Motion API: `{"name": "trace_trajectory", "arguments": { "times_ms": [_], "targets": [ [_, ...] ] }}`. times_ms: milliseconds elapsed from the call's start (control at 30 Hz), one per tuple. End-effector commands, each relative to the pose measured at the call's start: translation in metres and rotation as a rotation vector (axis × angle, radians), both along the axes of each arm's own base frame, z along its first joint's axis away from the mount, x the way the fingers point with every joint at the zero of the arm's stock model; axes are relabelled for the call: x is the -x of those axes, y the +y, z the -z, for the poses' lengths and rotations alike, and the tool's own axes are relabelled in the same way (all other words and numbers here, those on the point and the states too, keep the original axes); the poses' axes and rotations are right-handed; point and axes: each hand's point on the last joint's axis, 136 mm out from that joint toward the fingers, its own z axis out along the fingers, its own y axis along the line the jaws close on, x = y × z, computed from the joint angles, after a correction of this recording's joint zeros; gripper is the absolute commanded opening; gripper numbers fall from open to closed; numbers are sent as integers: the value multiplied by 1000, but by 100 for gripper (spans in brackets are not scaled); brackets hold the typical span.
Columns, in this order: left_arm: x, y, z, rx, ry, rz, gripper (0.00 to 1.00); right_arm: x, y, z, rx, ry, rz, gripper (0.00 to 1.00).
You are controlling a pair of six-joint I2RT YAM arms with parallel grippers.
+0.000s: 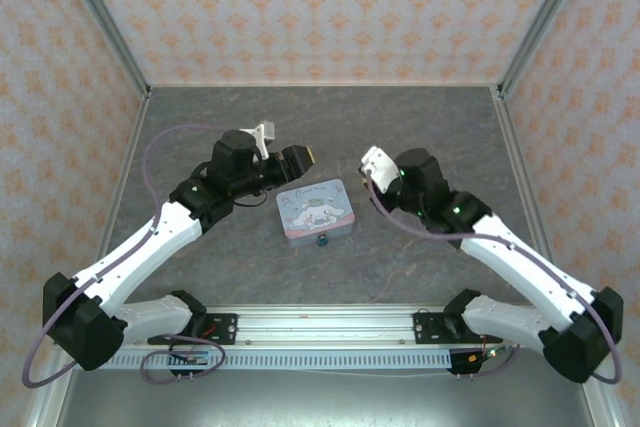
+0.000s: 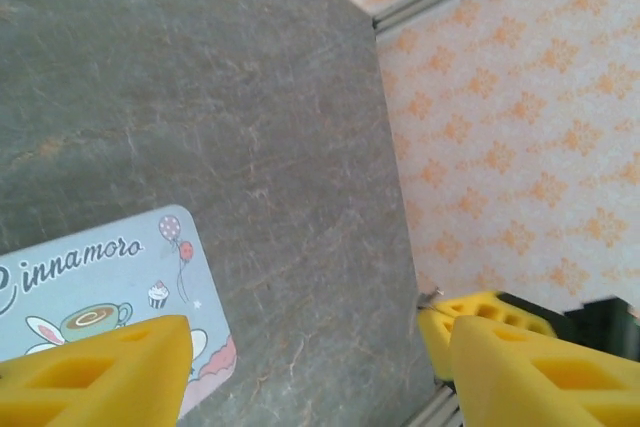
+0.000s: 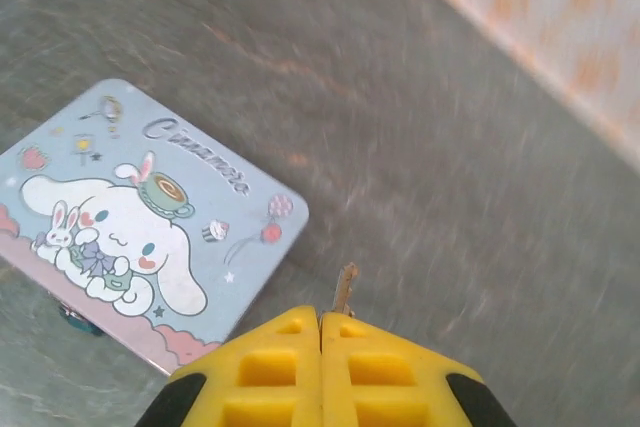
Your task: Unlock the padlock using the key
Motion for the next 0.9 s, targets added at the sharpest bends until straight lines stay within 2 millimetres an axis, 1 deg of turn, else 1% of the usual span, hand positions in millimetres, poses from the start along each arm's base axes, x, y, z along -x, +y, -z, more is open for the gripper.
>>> {"name": "trace_trajectory", "arguments": {
  "times_ms": [0,100,233,333,533,667,867],
  "targets": [
    [11,-21,-31,72,-48,103,66,7,11,-16,164,-284,-182,0],
    [23,-37,-41,80,-93,192,66,11,12,-23,266,-367,-218,0],
    [31,-54,-43,93,-108,253,62,16,19,-30,341,-442,-250,0],
    [33,-62,-39,90,-99,271,58,19,24,-36,328,-453,-265,0],
    [35,-82,-31,99,-76,308,52,22,35,-35,321,-450,-286,0],
    [34,-88,-27,95,-68,311,49,24,38,-37,292,-444,-287,0],
    [33,-92,-18,87,-55,312,40,26,42,-41,251,-436,-289,0]
  ]
}}
